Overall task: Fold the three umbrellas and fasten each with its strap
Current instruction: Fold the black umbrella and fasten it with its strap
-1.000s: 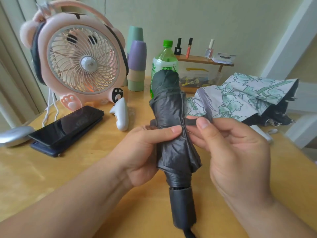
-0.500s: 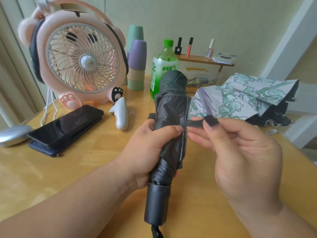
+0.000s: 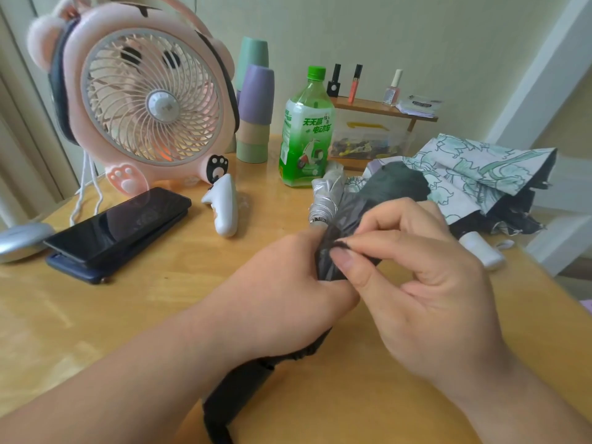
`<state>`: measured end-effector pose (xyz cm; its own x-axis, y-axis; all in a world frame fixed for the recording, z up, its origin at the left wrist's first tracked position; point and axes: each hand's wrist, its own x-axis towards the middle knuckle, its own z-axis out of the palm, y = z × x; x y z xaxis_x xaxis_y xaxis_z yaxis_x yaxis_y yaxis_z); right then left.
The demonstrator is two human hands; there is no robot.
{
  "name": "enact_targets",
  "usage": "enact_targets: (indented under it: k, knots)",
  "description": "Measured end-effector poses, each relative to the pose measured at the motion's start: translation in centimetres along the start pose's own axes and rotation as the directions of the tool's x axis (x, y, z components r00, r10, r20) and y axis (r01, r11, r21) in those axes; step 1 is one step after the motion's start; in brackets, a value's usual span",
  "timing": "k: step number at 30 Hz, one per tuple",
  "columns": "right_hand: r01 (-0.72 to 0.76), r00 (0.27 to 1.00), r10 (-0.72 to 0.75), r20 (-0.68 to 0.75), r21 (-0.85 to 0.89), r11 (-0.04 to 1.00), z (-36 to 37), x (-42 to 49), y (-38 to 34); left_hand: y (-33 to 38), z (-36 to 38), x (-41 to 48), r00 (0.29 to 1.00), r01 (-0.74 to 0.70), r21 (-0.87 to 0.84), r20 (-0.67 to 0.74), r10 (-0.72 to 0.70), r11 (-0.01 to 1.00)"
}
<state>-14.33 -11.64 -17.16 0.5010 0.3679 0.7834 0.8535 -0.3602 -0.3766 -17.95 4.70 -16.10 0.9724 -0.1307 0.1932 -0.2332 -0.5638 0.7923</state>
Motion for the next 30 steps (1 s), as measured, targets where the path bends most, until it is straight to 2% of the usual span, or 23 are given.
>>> enact_targets:
  k: [3, 5, 8, 11, 16, 20, 22, 25, 30]
  knots:
    - [-0.037, 0.999, 0.036, 0.013, 0.02, 0.999, -0.3, 0.0, 0.3, -0.4, -0.4, -0.1, 0.993, 0.064, -0.107, 0.104, -0.053, 0.992]
    - [-0.058, 0.998, 0.057, 0.017, 0.06, 0.996, -0.4, 0.1, 0.7, -0.7, -0.6, -0.1, 0.991, 0.083, -0.193, 0.119, -0.061, 0.978]
    - [-0.057, 0.998, 0.056, 0.008, 0.062, 0.996, -0.3, 0.1, 1.0, -1.1, -0.4, -0.1, 0.995, 0.045, -0.22, 0.1, -0.023, 0.975]
    - [0.01, 1.0, -0.01, -0.006, -0.003, 1.0, -0.5, 0.2, 1.0, -1.2, -0.2, 0.1, 0.998, 0.015, -0.166, 0.065, -0.004, 0.986]
    - [0.253, 0.967, -0.254, 0.014, -0.151, 0.956, -1.6, 0.6, 0.9, -0.8, -0.6, -0.2, 0.996, -0.074, -0.035, 0.052, 0.076, 0.997]
    - [0.31, 0.95, -0.298, 0.097, -0.148, 0.939, -2.2, 0.9, 1.0, -0.6, -0.7, 0.0, 0.992, -0.086, 0.12, 0.101, 0.075, 0.989]
    - [0.293, 0.949, -0.273, 0.161, -0.121, 0.948, -2.2, 0.8, 1.0, -0.7, -0.9, 0.1, 0.985, -0.098, 0.156, 0.158, 0.073, 0.983]
    - [0.187, 0.948, -0.163, 0.272, -0.067, 0.98, -2.6, 0.7, 1.2, -1.5, -1.2, 0.4, 0.967, -0.093, 0.165, 0.25, 0.05, 0.982]
    - [0.033, 0.883, -0.022, 0.469, -0.016, 0.999, -3.8, 0.8, 2.0, -2.1, -0.9, 0.6, 0.945, -0.088, 0.168, 0.325, 0.029, 0.982]
